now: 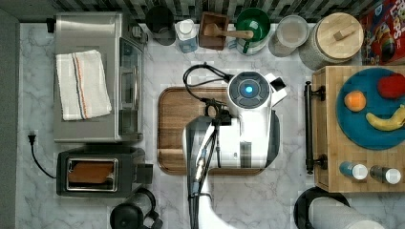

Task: Open the drawer.

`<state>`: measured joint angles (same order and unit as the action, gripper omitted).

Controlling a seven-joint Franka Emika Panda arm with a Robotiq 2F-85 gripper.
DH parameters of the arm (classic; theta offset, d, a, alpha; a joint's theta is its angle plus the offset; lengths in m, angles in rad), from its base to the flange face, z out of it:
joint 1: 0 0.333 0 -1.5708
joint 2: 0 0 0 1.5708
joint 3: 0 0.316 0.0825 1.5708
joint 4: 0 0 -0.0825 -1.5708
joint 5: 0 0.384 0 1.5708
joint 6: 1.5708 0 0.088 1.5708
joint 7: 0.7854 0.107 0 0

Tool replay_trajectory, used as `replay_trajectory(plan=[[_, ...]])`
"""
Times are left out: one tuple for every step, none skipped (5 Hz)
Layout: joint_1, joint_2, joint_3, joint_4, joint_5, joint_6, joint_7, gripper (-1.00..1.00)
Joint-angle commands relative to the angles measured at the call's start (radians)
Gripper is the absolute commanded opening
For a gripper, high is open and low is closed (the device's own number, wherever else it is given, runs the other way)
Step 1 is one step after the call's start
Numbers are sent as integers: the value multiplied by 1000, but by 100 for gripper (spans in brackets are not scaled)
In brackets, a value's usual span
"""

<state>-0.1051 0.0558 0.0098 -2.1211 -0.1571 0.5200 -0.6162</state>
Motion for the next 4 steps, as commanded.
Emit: replay_trajectory(plan=[[-81, -25, -87, 7, -43, 120, -242, 100], [-102, -8, -107, 0, -36, 167, -329, 100], [-131, 8, -95, -7, -64, 211, -350, 100], [-145, 30, -98, -20, -76, 281, -377, 100]])
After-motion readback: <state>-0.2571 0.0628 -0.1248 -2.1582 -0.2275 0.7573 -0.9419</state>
